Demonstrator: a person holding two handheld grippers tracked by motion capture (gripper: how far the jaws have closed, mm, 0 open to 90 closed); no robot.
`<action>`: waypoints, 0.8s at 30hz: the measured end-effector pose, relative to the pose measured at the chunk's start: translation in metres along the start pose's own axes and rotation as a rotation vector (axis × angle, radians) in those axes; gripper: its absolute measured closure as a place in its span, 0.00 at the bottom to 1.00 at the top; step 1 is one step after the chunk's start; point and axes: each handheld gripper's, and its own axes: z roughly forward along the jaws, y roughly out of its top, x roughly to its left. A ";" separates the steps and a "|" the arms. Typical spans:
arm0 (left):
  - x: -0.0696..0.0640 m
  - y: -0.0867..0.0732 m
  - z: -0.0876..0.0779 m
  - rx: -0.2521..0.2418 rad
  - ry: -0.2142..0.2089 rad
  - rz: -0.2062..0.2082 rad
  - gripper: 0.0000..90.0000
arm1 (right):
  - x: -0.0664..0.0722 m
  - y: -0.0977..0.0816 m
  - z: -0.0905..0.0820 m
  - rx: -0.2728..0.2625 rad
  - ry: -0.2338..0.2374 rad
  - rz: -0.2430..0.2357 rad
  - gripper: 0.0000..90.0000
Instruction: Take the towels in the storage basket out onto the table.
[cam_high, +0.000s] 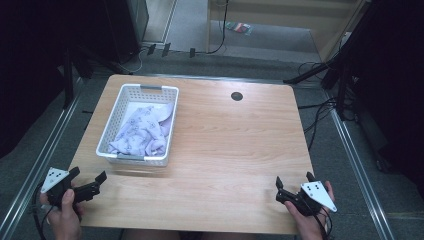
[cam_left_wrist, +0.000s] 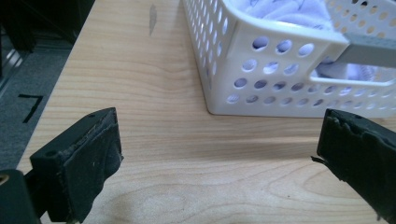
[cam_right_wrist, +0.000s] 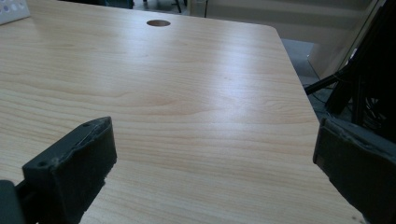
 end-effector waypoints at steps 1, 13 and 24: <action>-0.001 0.002 -0.002 -0.001 0.008 -0.005 0.00 | 0.000 0.000 0.000 0.001 -0.003 -0.006 0.00; -0.025 0.082 0.009 0.179 -0.134 0.098 0.00 | -0.004 0.000 -0.001 0.002 -0.004 0.056 0.00; -0.057 0.133 0.044 0.348 -0.186 0.200 0.00 | -0.005 0.000 -0.001 0.002 0.016 0.063 0.00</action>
